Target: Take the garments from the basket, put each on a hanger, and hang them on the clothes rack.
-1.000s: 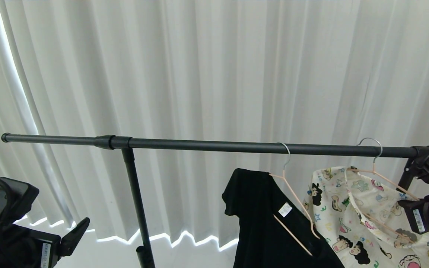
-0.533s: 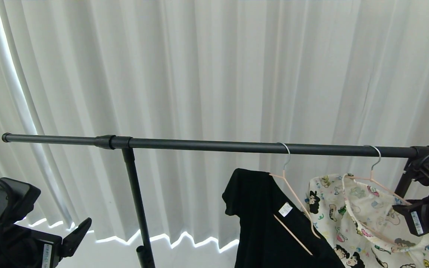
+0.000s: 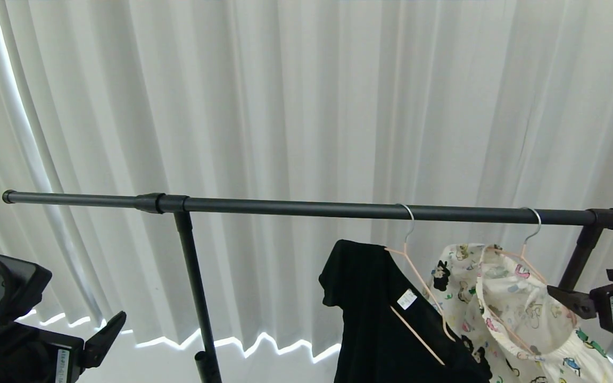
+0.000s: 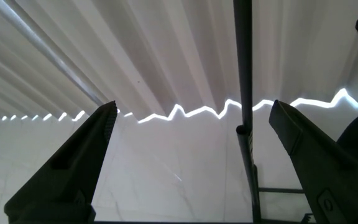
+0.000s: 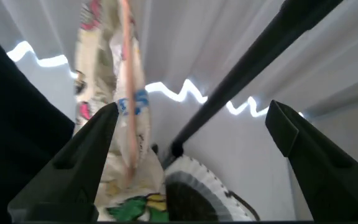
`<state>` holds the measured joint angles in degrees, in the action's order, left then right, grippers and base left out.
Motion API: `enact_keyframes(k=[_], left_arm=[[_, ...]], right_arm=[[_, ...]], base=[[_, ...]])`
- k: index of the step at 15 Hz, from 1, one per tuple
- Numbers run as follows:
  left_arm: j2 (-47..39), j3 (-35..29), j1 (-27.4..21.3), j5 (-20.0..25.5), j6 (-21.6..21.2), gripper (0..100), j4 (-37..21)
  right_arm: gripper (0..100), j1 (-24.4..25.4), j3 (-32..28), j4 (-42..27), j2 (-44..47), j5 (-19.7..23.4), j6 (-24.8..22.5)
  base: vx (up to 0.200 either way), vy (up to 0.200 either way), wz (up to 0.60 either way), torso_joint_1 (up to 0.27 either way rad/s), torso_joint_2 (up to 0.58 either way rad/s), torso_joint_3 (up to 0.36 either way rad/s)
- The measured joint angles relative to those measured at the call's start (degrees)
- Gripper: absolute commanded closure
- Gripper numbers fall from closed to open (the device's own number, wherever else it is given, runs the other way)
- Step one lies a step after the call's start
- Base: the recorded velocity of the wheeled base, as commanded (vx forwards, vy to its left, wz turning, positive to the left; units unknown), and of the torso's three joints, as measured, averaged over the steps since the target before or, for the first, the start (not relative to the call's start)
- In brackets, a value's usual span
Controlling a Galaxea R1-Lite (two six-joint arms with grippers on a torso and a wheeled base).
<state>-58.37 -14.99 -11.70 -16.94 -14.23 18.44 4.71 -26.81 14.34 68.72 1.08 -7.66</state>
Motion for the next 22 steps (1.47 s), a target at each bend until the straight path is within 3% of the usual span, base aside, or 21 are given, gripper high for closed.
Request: enact_keyframes(k=[2, 5, 8, 22], left_arm=[[0.07, 0.22, 0.57, 0.01, 0.00, 0, 0.02], [0.10, 0.28, 1.04, -0.02, 0.00, 0, 0.02], [0.10, 0.67, 2.21, -0.07, 0.00, 0, 0.00], [2.78, 4.11, 2.91, -0.07, -0.02, 0, 0.00]], right_arm=[[0, -0.22, 0.22, 0.20, -3.62, 0.44, 0.27], [0, -2.45, 0.22, 0.27, -5.88, -4.53, 0.13], [0, -4.02, 0.22, 0.30, -6.66, -7.53, -1.34], [0, -8.84, 1.43, 5.67, -7.95, -7.75, -1.95]], base=[[0.000, 0.000, 0.00, 0.000, 0.00, 0.000], [0.000, 0.000, 0.00, 0.000, 0.00, 0.000], [-0.200, 0.000, 0.00, 0.005, 0.00, 0.004], [-0.186, 0.000, 0.00, 0.001, 0.00, 0.002]])
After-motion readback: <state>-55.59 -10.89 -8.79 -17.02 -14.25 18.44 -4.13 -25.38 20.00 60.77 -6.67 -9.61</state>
